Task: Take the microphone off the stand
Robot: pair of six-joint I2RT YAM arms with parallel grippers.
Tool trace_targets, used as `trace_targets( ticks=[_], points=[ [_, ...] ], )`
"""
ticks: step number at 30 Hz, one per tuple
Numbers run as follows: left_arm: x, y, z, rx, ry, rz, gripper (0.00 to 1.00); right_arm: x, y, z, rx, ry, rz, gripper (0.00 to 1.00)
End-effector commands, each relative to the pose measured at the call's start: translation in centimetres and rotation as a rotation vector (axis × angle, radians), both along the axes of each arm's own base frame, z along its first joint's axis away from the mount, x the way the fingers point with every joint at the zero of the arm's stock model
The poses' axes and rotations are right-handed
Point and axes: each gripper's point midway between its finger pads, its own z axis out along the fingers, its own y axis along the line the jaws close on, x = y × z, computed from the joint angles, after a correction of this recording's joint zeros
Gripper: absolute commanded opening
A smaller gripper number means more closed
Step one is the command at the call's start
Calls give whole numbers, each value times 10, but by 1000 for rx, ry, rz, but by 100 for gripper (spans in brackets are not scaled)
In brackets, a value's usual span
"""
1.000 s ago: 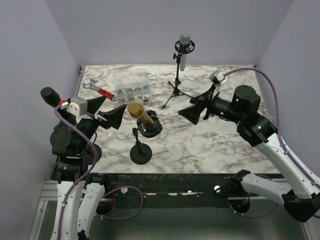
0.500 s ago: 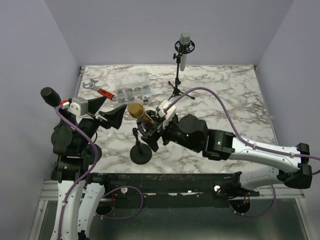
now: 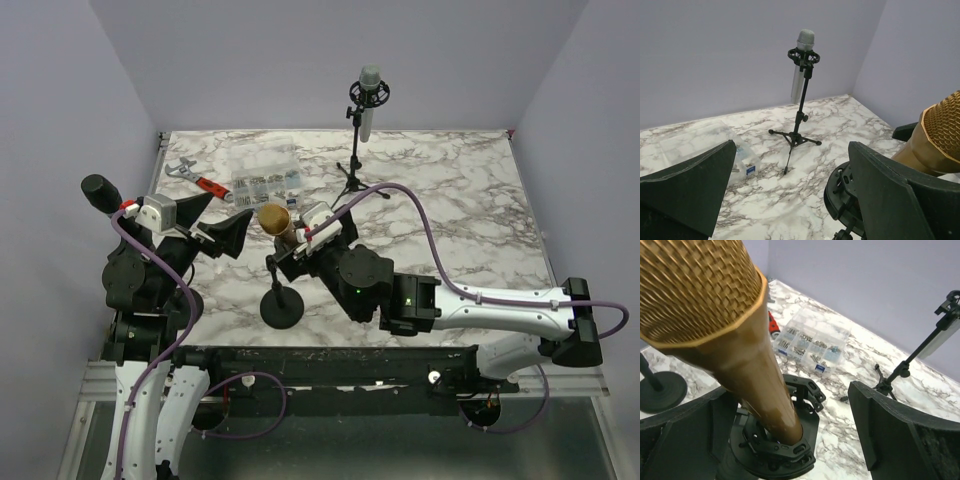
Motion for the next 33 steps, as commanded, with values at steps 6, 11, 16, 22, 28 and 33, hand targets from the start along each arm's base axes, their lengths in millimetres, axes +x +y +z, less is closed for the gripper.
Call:
trace_targets(
  ticks=[6,11,16,22,28,33],
  points=[
    [1,-2,-5,9,2,-10,99,-1,21,13,16,-40,26,82],
    [2,-3,-6,9,5,-16,99,-4,25,9,3,-55,38,70],
    [2,-3,-7,7,10,-18,99,-2,23,11,-7,-78,19,51],
    [3,-4,-8,7,14,-23,98,-7,29,29,8,-100,47,35],
    [5,-5,-10,5,22,-26,99,-13,30,66,43,-157,60,32],
    [5,-5,-10,2,25,-28,98,-21,31,106,87,-215,79,27]
  ],
)
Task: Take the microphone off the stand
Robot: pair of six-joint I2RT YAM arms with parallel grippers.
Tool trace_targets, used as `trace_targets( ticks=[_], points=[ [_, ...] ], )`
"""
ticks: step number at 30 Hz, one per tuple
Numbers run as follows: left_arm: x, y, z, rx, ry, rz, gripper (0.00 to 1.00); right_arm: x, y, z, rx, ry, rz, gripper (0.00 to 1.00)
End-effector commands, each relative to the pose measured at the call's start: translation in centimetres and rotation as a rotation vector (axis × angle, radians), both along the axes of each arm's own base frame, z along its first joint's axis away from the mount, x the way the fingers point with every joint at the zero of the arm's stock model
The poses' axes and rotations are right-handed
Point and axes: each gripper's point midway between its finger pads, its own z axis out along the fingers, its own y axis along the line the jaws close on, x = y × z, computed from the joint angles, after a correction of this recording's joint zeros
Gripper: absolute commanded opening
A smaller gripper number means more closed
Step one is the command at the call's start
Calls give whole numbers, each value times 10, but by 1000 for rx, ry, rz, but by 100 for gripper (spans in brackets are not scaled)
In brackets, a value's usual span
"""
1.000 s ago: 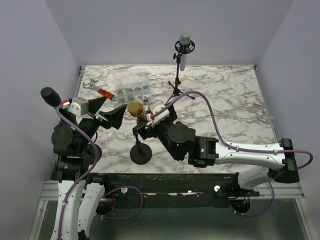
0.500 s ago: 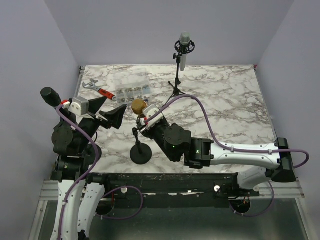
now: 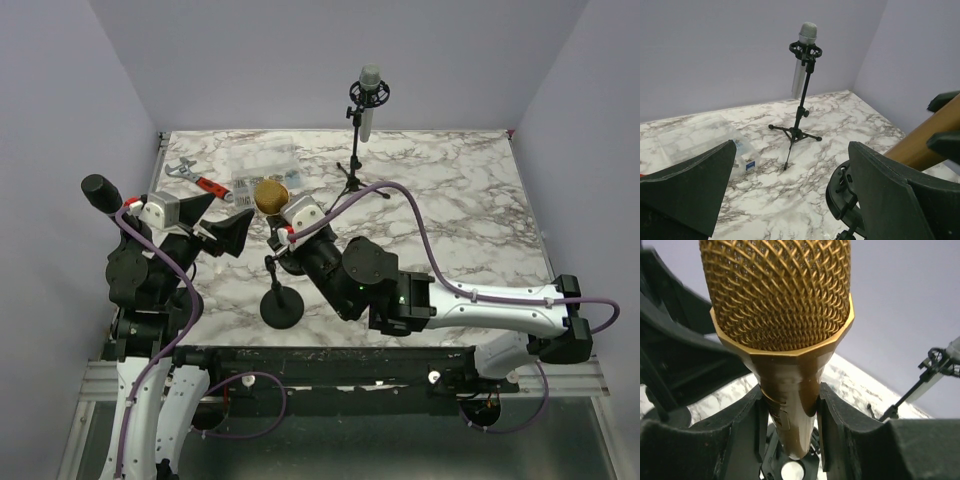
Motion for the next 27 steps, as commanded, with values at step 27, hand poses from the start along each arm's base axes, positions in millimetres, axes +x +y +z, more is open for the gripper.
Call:
trace_targets(
  ticks=[27],
  points=[
    [4,-8,-7,-4,22,-45,99,83,-209,56,238,-206,-662,1]
  ],
)
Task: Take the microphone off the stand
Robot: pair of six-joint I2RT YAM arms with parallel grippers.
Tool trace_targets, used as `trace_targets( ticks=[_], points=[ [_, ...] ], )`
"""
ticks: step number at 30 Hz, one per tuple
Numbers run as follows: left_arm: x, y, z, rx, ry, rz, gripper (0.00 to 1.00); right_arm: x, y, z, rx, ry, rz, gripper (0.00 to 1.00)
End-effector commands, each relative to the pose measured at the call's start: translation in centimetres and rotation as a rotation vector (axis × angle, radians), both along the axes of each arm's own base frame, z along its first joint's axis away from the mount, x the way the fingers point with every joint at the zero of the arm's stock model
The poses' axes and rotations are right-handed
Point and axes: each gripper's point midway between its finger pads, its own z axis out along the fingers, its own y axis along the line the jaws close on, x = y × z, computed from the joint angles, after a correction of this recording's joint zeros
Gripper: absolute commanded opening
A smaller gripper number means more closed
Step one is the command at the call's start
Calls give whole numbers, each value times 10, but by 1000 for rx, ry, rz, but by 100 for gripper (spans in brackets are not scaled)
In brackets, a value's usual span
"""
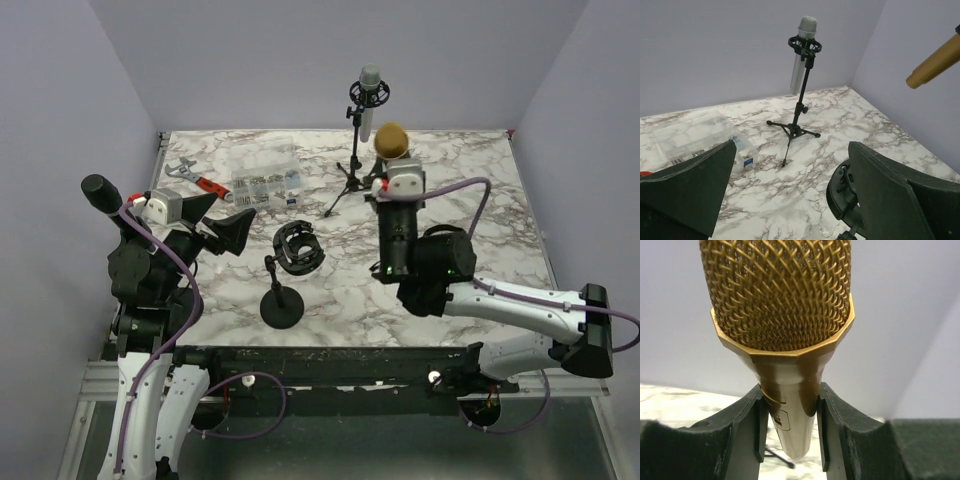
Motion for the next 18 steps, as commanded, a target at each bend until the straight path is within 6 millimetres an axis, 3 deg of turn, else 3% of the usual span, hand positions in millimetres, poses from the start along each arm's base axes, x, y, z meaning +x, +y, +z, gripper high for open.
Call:
trace_targets(
  ticks=[1,10,18],
  points=[
    [-1,-6,-2,-3,-3,-33,99,25,-61,-12,131,67,-128,1],
    [-1,-7,-2,-7,-6,-41,99,94,-113,-90,96,280,-292,1],
    [-1,-7,-3,-6,-2,-44,99,166,-157,-178,278,597,-323,1]
  ],
)
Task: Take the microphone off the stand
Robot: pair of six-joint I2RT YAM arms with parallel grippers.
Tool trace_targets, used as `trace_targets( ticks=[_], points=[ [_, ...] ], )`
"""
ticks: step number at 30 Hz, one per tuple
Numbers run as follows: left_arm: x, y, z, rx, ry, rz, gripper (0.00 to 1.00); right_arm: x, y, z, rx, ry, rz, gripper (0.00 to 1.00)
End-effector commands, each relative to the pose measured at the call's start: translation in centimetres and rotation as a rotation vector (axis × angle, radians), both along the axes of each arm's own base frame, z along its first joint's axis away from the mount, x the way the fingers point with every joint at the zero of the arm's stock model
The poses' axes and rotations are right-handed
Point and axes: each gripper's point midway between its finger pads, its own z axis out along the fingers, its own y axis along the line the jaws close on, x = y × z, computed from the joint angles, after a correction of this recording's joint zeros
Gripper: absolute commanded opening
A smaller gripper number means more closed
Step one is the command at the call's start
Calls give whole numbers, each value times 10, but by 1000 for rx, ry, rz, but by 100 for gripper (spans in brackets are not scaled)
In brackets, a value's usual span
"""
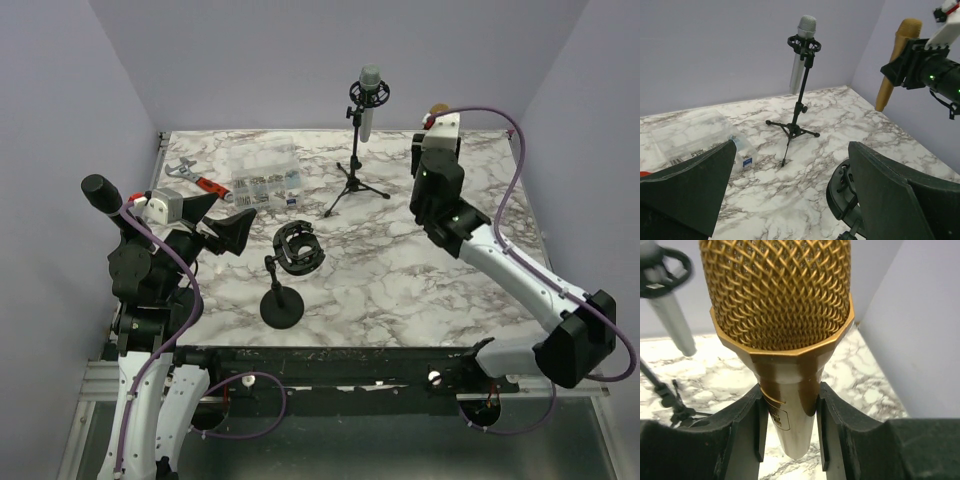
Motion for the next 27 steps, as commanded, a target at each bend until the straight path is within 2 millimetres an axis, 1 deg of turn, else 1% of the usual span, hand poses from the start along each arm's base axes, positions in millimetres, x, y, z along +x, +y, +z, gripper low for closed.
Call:
trace_targets(
  ticks=[1,3,5,10,14,15,16,18,20,22,25,27],
  points=[
    [-2,-6,-1,0,-9,-37,99,29,-13,-62,239,201,8,1],
    [-2,-7,-1,0,-7,-39,99,38,-34,-84,348,248,-71,1],
    [-2,-8,-2,2,-8,-42,99,39,-57,-101,488,242,-184,1],
    [-4,-11,-2,5,-6,-57,99,45,-86,-125,783,245,-239,1],
    [-5,-13,-2,7,-5,-64,98,46,-126,-155,1064,262,-381,1],
    [-6,-14,-2,7,-6,-66,99,42,-141,-164,1123,260,-447,1],
    [-6,-14,-2,7,-6,-65,99,36,-150,-174,1162,274,-509,1],
    [-7,-14,-1,8,-11,-66,99,23,-171,-187,1231,259,-638,1],
    [-8,-15,-1,11,-12,-67,99,10,-191,-198,1286,228,-721,1],
    [-9,-16,-1,12,-12,-71,99,-8,-205,-211,1350,209,-790,1],
    [-11,-19,-2,15,-13,-83,99,-42,-221,-239,1448,230,-893,1],
    [-12,-21,-2,16,-12,-92,99,-68,-233,-252,1450,252,-965,1]
  ],
)
